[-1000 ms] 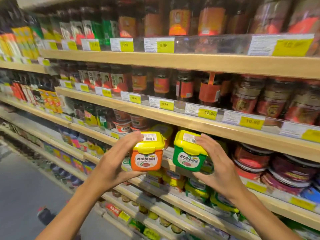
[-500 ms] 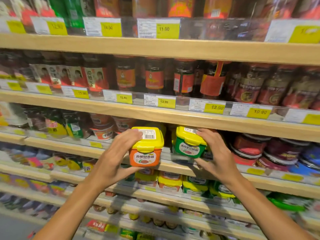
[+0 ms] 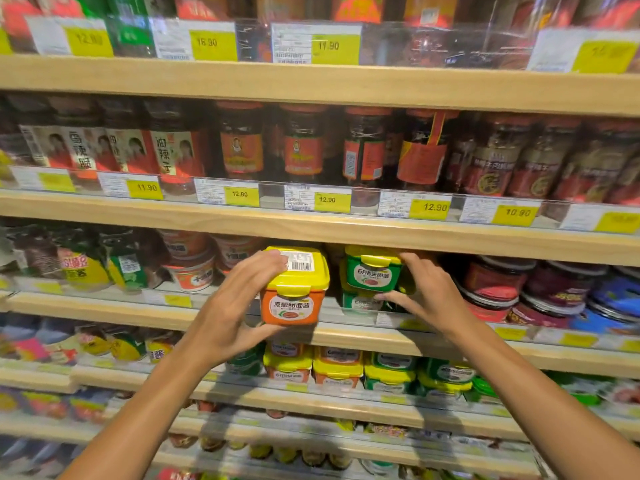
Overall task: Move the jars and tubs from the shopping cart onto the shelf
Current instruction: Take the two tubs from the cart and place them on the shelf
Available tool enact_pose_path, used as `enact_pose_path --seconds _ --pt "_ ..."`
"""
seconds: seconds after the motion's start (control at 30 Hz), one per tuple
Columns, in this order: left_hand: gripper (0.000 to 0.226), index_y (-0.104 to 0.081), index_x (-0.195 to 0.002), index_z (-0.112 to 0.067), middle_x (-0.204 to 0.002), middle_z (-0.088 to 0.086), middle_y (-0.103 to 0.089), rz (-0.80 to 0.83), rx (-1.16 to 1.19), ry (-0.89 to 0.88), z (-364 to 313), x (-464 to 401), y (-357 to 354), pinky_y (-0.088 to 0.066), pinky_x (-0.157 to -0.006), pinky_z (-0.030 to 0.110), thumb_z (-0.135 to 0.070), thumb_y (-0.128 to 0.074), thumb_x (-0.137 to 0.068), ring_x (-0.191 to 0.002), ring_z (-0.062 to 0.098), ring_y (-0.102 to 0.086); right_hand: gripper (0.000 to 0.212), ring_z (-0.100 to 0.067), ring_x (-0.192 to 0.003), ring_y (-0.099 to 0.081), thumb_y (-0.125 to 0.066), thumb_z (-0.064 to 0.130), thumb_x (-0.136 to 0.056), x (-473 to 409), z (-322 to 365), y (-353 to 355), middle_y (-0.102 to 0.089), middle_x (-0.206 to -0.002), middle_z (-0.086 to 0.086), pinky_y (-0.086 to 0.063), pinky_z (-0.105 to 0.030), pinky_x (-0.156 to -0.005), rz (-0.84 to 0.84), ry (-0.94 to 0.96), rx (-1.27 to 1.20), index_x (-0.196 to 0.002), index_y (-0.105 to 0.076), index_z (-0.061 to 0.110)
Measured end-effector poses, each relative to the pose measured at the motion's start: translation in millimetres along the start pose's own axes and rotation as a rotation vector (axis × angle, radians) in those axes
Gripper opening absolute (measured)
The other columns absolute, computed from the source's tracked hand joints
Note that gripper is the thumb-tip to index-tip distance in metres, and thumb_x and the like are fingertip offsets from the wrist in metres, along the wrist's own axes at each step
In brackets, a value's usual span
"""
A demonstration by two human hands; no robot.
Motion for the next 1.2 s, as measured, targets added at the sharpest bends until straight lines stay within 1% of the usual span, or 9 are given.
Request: enact_pose_path --seconds 0.23,0.4,0.53,0.67,0.77,0.87,1.0,1.1,1.2 --pt "0.087 -0.046 -0.140 0.003 -0.148 0.013 -0.046 -0.021 -0.027 -0.013 1.1 -0.5 -9.4 -0.039 -0.112 0.052 -0.027 -0.090 -0.072 -0.143 0.029 -0.040 0.086 -0.017 -0.041 -0.045 -0.057 0.065 -0.076 -6.5 -15.1 -5.1 -0.041 -0.047 0.007 -0.031 -0.030 -0.041 0.053 -0.048 -0.010 -0.122 -0.054 -0.008" --pt "0.086 -0.046 -0.139 0.003 -0.147 0.015 -0.047 -0.015 -0.049 -0.029 0.1 2.1 -17.9 -0.040 -0.111 0.053 -0.027 -0.090 -0.072 -0.142 0.030 -0.040 0.094 -0.006 -0.054 -0.045 -0.064 0.064 -0.074 -7.1 -26.1 -15.6 -0.045 -0.062 0.008 -0.043 -0.040 -0.055 0.158 -0.137 -0.059 -0.138 -0.045 -0.002" --pt "0.085 -0.046 -0.139 0.004 -0.147 0.015 -0.047 -0.023 -0.059 -0.060 -2.8 4.0 -20.9 -0.039 -0.112 0.053 -0.026 -0.089 -0.072 -0.142 0.030 -0.040 0.094 -0.022 -0.095 -0.064 -0.067 0.068 -0.072 -7.0 -22.4 -15.4 -0.067 -0.107 -0.008 -0.055 -0.043 -0.083 0.209 -0.208 -0.164 -0.143 -0.041 0.012" --pt "0.087 -0.046 -0.140 0.004 -0.148 0.015 -0.046 -0.036 -0.056 -0.061 -5.1 6.4 -20.7 -0.040 -0.112 0.052 -0.024 -0.090 -0.071 -0.142 0.030 -0.040 0.085 -0.005 -0.116 -0.057 -0.076 0.045 -0.083 -5.3 -16.2 -16.1 -0.058 -0.137 -0.001 -0.048 -0.023 -0.093 0.187 -0.199 -0.268 -0.152 -0.031 0.024" --pt "0.086 -0.044 -0.141 0.002 -0.149 0.015 -0.045 -0.047 -0.053 -0.073 -6.6 8.4 -18.6 -0.039 -0.114 0.050 -0.024 -0.089 -0.072 -0.143 0.030 -0.039 0.068 0.023 -0.078 -0.052 -0.074 0.032 -0.090 -4.2 -9.9 -11.9 -0.058 -0.095 0.017 -0.040 -0.002 -0.066 0.159 -0.259 -0.322 -0.146 -0.038 0.023" --pt "0.087 -0.043 -0.141 0.001 -0.149 0.014 -0.044 -0.059 -0.050 -0.072 -7.6 9.2 -16.2 -0.039 -0.114 0.050 -0.024 -0.089 -0.072 -0.143 0.029 -0.039 0.036 0.009 -0.071 -0.058 -0.072 0.039 -0.089 -5.2 -5.5 -13.4 -0.048 -0.075 0.015 -0.043 -0.009 -0.058 0.166 -0.340 -0.262 -0.114 -0.049 0.025" --pt "0.087 -0.040 -0.143 -0.003 -0.149 0.014 -0.044 -0.085 -0.022 -0.079 -10.5 12.1 -12.7 -0.038 -0.114 0.050 -0.022 -0.088 -0.073 -0.143 0.030 -0.039 0.076 -0.020 -0.118 -0.055 -0.075 0.053 -0.081 7.6 1.5 -13.0 -0.057 -0.125 -0.005 -0.050 -0.033 -0.093 0.137 -0.387 -0.307 -0.139 -0.039 0.017" --pt "0.087 -0.041 -0.142 -0.003 -0.149 0.014 -0.044 -0.105 -0.019 -0.080 -12.7 14.6 -11.6 -0.038 -0.114 0.051 -0.021 -0.088 -0.072 -0.143 0.030 -0.039 0.088 -0.010 -0.145 -0.032 -0.073 0.047 -0.086 45.7 39.5 0.2 -0.031 -0.157 0.007 -0.035 -0.031 -0.115 -0.152 -0.367 -0.425 -0.155 -0.023 0.029" --pt "0.083 -0.045 -0.140 0.001 -0.148 0.015 -0.045 -0.105 -0.006 -0.056 -14.8 14.5 -13.2 -0.038 -0.114 0.051 -0.018 -0.089 -0.072 -0.144 0.030 -0.038 0.078 0.002 -0.140 -0.038 -0.072 0.043 -0.087 69.8 84.1 -13.2 -0.038 -0.153 0.022 -0.040 -0.031 -0.114 -0.219 -0.312 -0.595 -0.152 -0.031 0.037"
Point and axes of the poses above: each hand's wrist, its own x-axis away from the middle knuckle, its own y-axis out of the back of the hand, z = x × y, the point moved 4 cm from there along -x, towards the middle knuckle
